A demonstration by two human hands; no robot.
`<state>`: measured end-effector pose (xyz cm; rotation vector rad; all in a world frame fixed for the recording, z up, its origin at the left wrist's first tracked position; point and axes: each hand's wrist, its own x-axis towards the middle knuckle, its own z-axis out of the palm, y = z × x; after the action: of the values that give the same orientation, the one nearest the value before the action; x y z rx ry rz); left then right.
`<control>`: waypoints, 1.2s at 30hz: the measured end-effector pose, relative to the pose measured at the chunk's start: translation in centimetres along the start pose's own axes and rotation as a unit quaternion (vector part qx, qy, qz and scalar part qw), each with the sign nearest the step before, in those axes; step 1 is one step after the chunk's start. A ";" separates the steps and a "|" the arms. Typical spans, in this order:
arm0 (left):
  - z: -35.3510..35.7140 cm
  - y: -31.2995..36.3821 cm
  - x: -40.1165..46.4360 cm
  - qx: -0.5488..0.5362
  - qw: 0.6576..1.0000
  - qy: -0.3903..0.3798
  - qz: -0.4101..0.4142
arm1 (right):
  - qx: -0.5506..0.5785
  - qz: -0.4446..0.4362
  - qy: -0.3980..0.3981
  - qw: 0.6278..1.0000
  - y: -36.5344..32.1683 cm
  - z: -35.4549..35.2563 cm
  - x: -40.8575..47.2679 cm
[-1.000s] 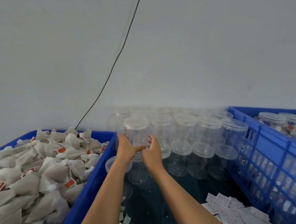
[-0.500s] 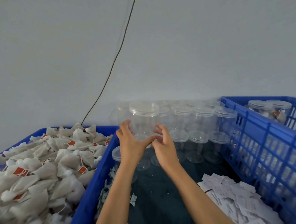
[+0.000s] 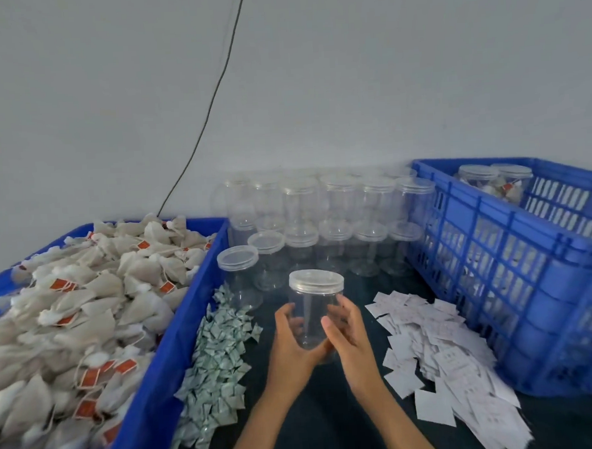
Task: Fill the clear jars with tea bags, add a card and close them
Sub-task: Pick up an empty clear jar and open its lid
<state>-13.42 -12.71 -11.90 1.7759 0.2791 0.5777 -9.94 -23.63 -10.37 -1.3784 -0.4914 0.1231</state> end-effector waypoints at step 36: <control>-2.6 -4.6 2.7 0.024 0.995 -0.101 0.009 | -0.387 -0.080 -0.216 0.893 -2.6 1.0 7.7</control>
<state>-12.01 -8.01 -15.14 1.8682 0.1371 0.4022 -4.00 -20.47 -5.78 -2.0947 -1.1066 0.1017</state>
